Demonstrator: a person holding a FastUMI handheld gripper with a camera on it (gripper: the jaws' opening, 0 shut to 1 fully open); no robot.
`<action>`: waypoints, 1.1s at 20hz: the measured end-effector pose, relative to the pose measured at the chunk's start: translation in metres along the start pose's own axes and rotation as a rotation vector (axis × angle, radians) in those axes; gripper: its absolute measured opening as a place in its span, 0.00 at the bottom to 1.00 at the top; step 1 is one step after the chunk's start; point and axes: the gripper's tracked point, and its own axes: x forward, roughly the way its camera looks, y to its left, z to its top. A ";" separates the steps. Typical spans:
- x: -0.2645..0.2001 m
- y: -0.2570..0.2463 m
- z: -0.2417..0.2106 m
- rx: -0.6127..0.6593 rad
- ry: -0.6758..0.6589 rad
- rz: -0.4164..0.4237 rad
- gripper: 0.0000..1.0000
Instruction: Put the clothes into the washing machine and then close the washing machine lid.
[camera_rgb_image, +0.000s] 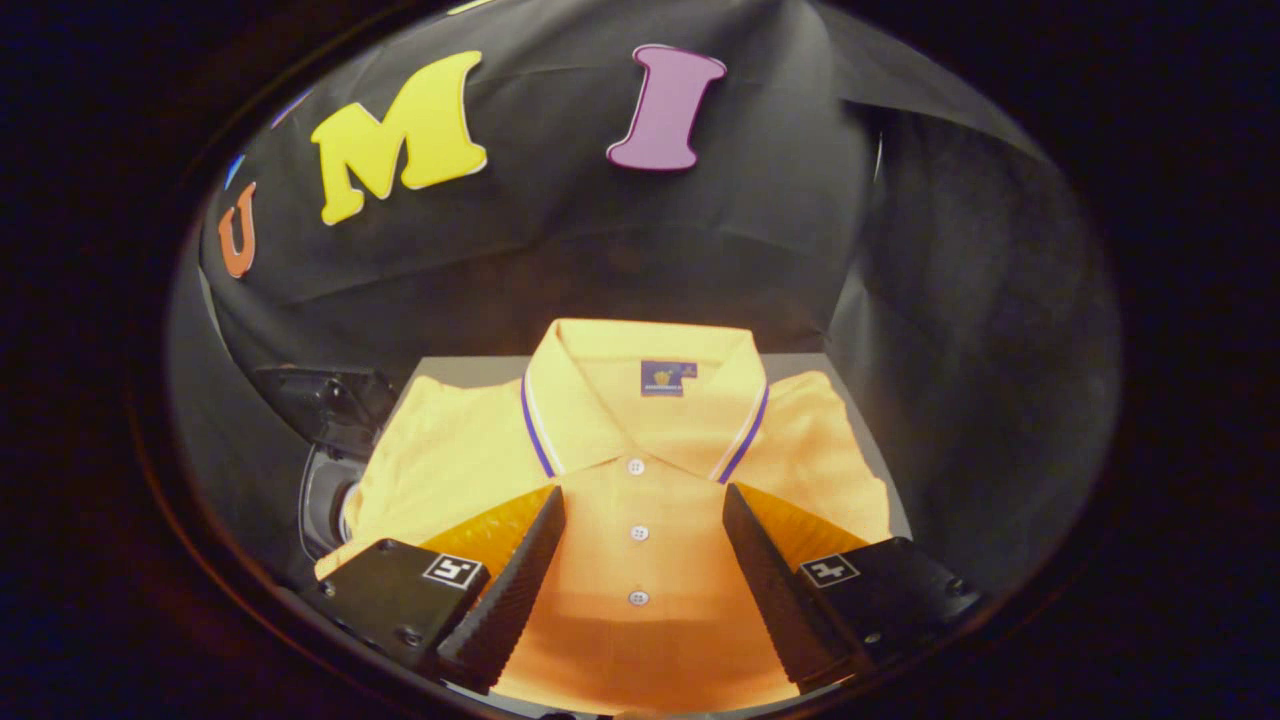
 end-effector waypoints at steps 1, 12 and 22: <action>0.002 0.001 -0.008 0.014 0.026 0.009 1.00; 0.002 0.012 -0.005 -0.019 0.045 0.015 0.82; 0.003 0.007 0.000 -0.022 0.037 -0.008 0.08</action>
